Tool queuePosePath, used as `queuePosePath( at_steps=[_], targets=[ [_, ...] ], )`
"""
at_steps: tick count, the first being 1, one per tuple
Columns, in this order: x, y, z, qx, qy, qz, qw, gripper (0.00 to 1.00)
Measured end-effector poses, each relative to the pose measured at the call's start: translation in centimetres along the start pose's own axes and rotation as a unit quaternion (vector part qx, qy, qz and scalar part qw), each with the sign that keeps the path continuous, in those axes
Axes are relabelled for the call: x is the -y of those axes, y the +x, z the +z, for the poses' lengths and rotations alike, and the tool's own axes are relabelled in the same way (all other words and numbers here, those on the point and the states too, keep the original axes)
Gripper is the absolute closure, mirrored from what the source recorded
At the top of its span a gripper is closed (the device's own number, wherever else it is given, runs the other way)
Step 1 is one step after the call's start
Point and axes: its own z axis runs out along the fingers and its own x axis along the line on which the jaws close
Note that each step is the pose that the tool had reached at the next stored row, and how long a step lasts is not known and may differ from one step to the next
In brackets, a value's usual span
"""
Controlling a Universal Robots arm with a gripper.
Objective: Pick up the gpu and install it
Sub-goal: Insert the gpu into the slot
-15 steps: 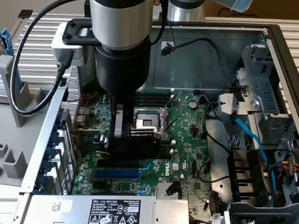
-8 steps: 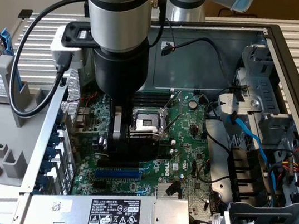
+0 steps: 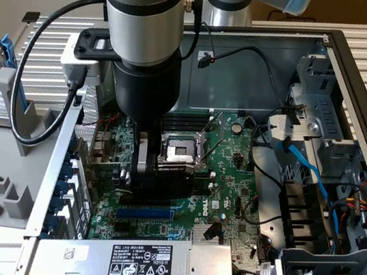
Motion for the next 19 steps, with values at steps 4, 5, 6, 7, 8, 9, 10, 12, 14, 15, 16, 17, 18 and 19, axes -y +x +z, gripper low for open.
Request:
queuePosePath(
  at_steps=[4, 5, 6, 7, 8, 9, 10, 12, 14, 15, 16, 17, 18, 19],
  targets=[
    [0.0, 0.0, 0.04, -0.0025, -0.001, 0.0, 1.0, 0.73],
    [0.0, 0.0, 0.04, -0.0026, -0.0011, 0.0, 1.0, 0.73],
    [0.0, 0.0, 0.04, -0.0027, -0.0012, 0.0, 1.0, 0.73],
    [0.0, 0.0, 0.07, -0.0027, -0.0012, 0.0, 1.0, 0.73],
    [0.04, 0.0, 0.09, -0.0026, -0.0012, 0.0, 1.0, 0.73],
    [0.09, -0.01, 0.13, -0.0025, -0.0015, 0.0, 1.0, 0.73],
    [0.12, 0.0, 0.15, -0.0025, -0.0021, 0.0, 1.0, 0.73],
    [0.13, 0.0, 0.19, -0.0026, -0.0055, 0.0, 1.0, 0.73],
    [0.17, 0.0, 0.21, -0.0027, -0.0085, 0.0, 1.0, 0.73],
    [0.19, 0.0, 0.22, -0.0028, -0.0098, 0.0, 0.9999, 0.73],
    [0.19, 0.0, 0.23, -0.0028, -0.0106, 0.0, 0.9999, 0.73],
    [0.18, 0.0, 0.26, -0.0029, -0.011, 0.0, 0.9999, 0.73],
    [0.19, 0.0, 0.29, -0.0028, -0.0114, 0.0, 0.9999, 0.73],
    [0.21, 0.0, 0.32, -0.0029, -0.0116, 0.0, 0.9999, 0.73]
  ],
)
